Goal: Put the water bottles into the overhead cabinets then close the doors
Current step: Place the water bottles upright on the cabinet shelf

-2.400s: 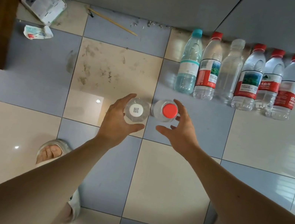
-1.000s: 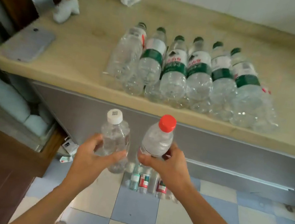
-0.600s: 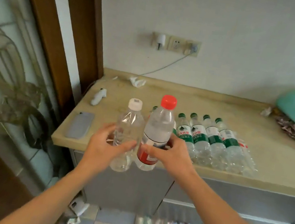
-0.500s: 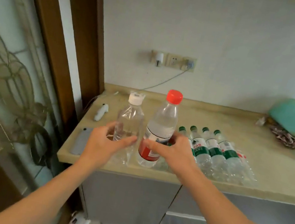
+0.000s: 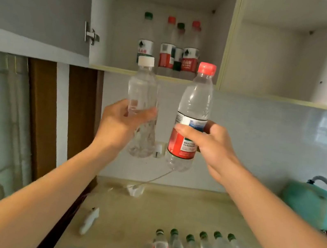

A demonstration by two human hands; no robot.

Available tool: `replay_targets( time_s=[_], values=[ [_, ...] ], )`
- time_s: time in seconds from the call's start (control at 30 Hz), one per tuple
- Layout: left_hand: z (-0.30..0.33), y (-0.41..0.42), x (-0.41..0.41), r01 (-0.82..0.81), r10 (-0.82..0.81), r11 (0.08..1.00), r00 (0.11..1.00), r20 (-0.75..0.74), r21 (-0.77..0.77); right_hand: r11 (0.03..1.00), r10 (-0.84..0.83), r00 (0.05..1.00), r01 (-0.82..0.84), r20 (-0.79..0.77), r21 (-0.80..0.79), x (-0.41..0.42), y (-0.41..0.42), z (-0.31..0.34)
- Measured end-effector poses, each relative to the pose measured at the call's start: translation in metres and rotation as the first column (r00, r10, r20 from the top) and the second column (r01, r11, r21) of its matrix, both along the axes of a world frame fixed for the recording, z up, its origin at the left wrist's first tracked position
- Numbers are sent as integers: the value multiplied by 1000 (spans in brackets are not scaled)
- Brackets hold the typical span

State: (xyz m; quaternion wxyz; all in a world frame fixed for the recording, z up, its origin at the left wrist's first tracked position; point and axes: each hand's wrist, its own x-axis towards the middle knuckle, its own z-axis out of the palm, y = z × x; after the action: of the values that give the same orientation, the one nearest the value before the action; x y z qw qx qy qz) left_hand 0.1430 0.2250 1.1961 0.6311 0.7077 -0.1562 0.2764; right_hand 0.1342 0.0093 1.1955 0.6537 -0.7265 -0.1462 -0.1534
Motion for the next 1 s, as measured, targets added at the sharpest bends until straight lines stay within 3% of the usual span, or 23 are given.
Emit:
replay_targets(
  time_s=[0.27,0.43,0.67,1.0],
  values=[
    [96,-27,74,-25,29,992,999,33,-122,1000,-7,989,3,150,26,79,-25,94],
    [140,-26,116,-17,25,996,995,94,-83,998,-33,972,21,232,53,120,-32,138],
    [195,-15,187,-53,67,984,995,74,-168,984,-177,914,171,364,50,179,-21,188],
    [194,-11,300,-8,6,1000,997,75,17,916,-369,884,398,286,-50,276,-2,201]
  ],
)
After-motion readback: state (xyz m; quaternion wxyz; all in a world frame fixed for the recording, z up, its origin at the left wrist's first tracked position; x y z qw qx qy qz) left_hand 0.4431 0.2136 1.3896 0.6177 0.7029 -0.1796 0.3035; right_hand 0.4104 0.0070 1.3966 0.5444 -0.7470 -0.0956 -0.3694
